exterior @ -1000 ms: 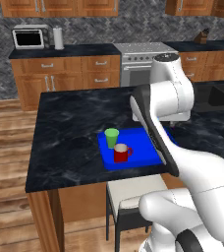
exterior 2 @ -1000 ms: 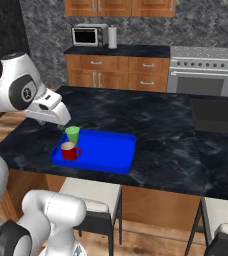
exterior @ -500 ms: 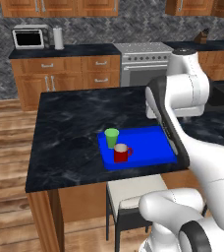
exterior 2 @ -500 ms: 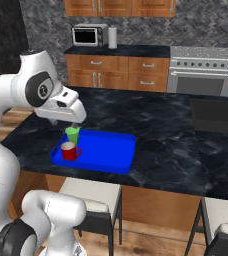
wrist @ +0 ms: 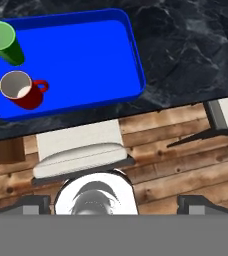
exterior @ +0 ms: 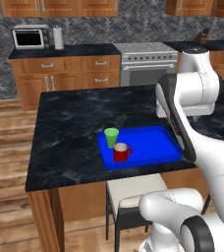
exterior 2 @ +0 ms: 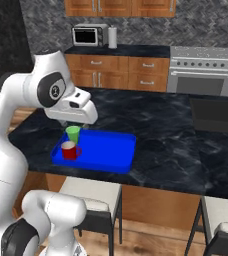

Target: There is a tray on the dining counter. Grab the cup, mug, and pitcher and place them on the tray. The pitcher may be placed next to the tray if it cannot fit the tray.

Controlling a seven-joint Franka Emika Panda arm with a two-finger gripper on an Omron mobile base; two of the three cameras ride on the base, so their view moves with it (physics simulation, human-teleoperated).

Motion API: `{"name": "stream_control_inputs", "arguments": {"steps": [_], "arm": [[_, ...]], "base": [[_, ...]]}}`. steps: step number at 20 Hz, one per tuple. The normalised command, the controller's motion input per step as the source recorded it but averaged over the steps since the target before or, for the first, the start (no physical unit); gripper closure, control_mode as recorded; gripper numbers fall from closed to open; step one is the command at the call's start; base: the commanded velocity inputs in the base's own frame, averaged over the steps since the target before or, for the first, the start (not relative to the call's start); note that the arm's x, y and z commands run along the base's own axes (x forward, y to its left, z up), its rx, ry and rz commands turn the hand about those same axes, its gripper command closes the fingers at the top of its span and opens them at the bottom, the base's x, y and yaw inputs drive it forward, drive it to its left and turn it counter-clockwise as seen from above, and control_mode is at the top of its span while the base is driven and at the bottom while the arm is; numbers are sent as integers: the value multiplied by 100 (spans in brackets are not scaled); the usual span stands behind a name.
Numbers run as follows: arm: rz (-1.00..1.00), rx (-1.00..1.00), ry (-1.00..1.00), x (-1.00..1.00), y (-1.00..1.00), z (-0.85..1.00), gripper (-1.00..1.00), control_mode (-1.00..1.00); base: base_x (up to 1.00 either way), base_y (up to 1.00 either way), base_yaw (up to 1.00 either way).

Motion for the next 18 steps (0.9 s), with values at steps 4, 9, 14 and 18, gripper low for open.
{"name": "stream_control_inputs", "arguments": {"steps": [4, 9, 14, 18], "arm": [[0, 0, 0, 0, 0, 0, -100, 100], [0, 0, 0, 0, 0, 0, -100, 100], [0, 0, 0, 0, 0, 0, -100, 100], [0, 0, 0, 0, 0, 0, -100, 100]], "base": [[-91, 2, 0], [-94, 72, 0], [-48, 100, 0], [-6, 100, 0]]}}
